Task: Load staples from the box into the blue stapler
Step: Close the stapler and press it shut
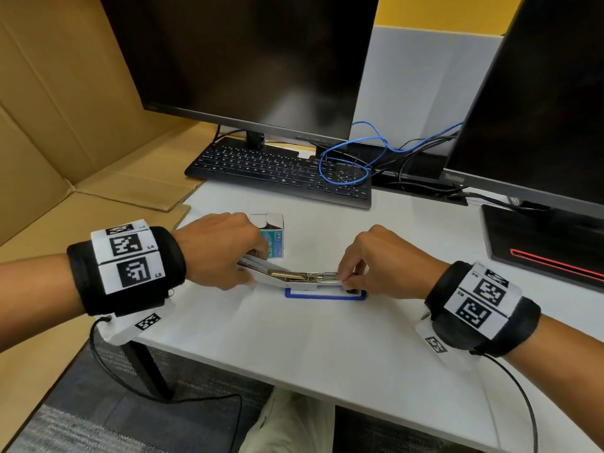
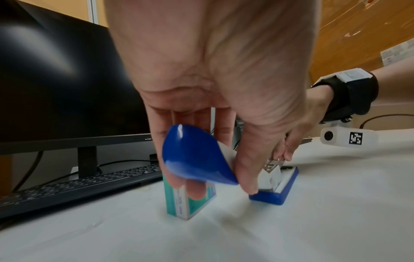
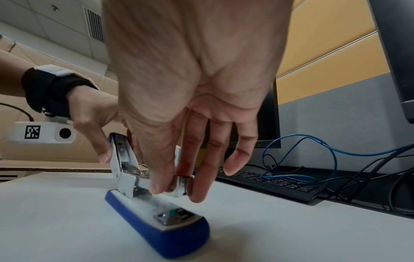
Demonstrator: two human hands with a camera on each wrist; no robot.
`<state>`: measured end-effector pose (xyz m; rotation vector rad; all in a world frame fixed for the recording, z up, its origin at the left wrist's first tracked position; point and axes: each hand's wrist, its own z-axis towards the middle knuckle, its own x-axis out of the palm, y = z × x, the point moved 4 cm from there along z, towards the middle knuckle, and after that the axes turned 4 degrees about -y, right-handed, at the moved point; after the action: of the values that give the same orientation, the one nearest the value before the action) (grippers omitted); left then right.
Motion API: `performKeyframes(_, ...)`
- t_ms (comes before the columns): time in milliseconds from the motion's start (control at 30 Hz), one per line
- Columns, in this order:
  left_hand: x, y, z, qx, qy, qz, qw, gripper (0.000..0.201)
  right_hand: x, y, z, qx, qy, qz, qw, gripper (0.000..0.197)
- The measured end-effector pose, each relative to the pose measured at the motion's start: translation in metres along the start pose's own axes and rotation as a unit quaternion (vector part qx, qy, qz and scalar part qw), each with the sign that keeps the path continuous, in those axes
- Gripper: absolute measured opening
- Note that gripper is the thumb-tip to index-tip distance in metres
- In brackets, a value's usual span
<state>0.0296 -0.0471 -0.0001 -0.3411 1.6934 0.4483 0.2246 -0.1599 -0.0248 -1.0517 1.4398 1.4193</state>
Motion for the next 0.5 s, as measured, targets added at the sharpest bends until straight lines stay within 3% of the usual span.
performKeyframes(333, -0.032, -0.01, 0.008, 0.02, -0.057, -0.067, 0.996, 0.035, -0.001, 0.007, -0.005, -0.009, 0.004, -0.009, 1.0, 0.01)
performKeyframes(500, -0.034, -0.017, 0.019, 0.002, -0.097, -0.12, 0.988, 0.055, 0.001, 0.005, -0.006, -0.005, -0.005, -0.004, 1.0, 0.014)
